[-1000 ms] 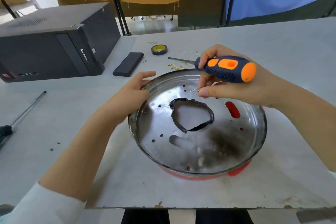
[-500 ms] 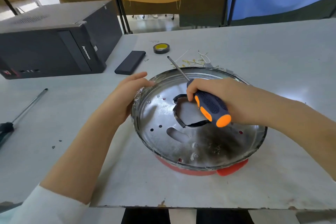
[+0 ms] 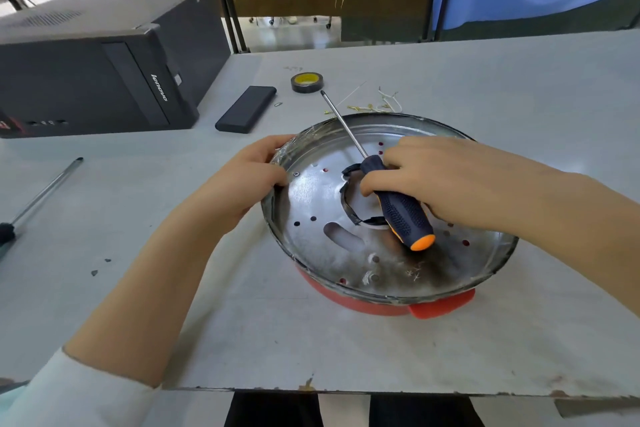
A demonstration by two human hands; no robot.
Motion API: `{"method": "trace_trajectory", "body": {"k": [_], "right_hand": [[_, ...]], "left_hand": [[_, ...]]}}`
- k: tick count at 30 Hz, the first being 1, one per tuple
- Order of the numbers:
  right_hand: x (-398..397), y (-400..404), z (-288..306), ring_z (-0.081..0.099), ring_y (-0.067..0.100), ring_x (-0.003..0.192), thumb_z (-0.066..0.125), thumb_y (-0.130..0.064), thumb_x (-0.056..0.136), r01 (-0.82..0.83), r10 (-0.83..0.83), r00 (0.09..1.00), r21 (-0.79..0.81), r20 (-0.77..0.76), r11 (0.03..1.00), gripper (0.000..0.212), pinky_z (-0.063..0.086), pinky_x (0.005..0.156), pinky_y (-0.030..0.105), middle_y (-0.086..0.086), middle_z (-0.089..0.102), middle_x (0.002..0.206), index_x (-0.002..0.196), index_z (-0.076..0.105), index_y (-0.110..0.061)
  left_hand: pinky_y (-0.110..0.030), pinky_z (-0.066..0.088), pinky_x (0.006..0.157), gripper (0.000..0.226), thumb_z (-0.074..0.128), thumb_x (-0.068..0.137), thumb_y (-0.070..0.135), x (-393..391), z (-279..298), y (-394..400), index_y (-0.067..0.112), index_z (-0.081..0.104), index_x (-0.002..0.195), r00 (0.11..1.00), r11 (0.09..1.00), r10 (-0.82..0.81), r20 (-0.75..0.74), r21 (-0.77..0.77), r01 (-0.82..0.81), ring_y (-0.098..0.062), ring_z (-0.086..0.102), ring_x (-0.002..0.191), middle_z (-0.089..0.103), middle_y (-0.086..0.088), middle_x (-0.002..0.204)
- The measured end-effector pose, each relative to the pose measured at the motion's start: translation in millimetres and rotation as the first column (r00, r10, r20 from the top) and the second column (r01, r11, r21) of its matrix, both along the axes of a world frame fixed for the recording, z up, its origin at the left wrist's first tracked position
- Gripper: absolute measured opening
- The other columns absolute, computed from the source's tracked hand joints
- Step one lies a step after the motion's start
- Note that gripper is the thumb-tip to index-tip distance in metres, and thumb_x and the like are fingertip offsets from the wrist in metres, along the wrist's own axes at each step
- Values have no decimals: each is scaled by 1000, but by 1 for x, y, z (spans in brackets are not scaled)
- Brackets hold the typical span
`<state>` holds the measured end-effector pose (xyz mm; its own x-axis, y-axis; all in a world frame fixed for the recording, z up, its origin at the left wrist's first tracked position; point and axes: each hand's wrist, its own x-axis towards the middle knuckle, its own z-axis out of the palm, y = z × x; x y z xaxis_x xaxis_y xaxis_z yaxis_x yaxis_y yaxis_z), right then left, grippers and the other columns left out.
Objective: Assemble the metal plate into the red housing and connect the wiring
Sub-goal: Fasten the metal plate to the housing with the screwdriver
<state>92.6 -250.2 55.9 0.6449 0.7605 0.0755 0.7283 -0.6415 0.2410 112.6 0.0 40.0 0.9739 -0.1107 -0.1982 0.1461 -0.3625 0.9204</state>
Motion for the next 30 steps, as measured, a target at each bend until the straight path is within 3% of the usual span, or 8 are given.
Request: {"method": "trace_trajectory", "body": {"k": [6, 10, 12, 14, 17, 20, 23, 30], "right_hand": [[0, -5, 12, 45, 17, 88, 65, 10, 66, 42, -43, 999, 24, 30, 999, 89, 45, 59, 36, -7, 50, 94, 126, 29, -46], [2, -4, 30, 40, 8, 85, 56, 2, 86, 100, -95, 995, 209, -33, 973, 49, 46, 77, 29, -10, 51, 90, 119, 49, -34], [-4, 7, 42, 48, 0, 81, 60, -10, 89, 106, -26, 982, 437, -185, 893, 26, 40, 76, 14, -16, 57, 84, 104, 61, -32], [-14, 29, 50, 59, -4, 80, 67, -18, 86, 162, 132, 889, 570, -439, 805, 17, 44, 75, 12, -15, 66, 83, 92, 65, -35], [-20, 64, 43, 66, 7, 66, 72, -15, 82, 203, 243, 609, 444, -755, 873, 9, 52, 67, 17, -4, 71, 74, 85, 69, -22], [-12, 79, 33, 63, 4, 58, 72, -9, 82, 210, 182, 464, 307, -867, 928, 8, 52, 59, 15, -11, 67, 60, 81, 68, -16], [-8, 80, 28, 63, 2, 58, 73, -5, 79, 252, 159, 415, 281, -896, 926, 9, 53, 61, 15, -5, 70, 64, 79, 71, -14], [-10, 81, 22, 66, 8, 63, 74, -5, 78, 302, 151, 435, 302, -888, 904, 14, 54, 65, 13, 2, 72, 69, 75, 73, -18]], "left_hand": [[-28, 59, 72, 58, 40, 87, -14, 12, 2, 3, 29, 63, 120, 999, 997, -37, -17, -70, 35, -19, 67, 89, 70, -5, 111], [-26, 59, 69, 56, 42, 85, -13, 17, -2, 1, 29, 66, 113, 1000, 991, -20, -11, -131, 18, -16, 69, 81, 72, -3, 104], [-28, 59, 71, 56, 43, 84, -13, 18, -5, 0, 27, 67, 113, 1000, 989, -13, -10, -151, 11, -18, 69, 83, 72, -6, 106], [-33, 58, 77, 56, 43, 81, -14, 19, -7, 0, 22, 67, 117, 1000, 982, -20, -4, -188, 19, -24, 69, 88, 72, -11, 107], [-37, 57, 84, 54, 44, 79, -16, 19, -10, 0, 19, 69, 113, 1000, 970, -15, 2, -243, 15, -26, 70, 93, 74, -10, 104], [-34, 58, 81, 52, 45, 79, -15, 19, -12, 0, 22, 70, 106, 1000, 967, -10, 0, -253, 9, -21, 71, 87, 75, -5, 97], [-34, 56, 83, 51, 46, 80, -14, 20, -13, 1, 23, 69, 108, 1000, 969, -7, 6, -248, 8, -19, 70, 86, 74, -3, 98], [-30, 57, 80, 51, 49, 85, -9, 20, -11, 1, 23, 62, 122, 999, 982, -17, 27, -188, 22, -19, 68, 90, 70, -7, 111]]}}
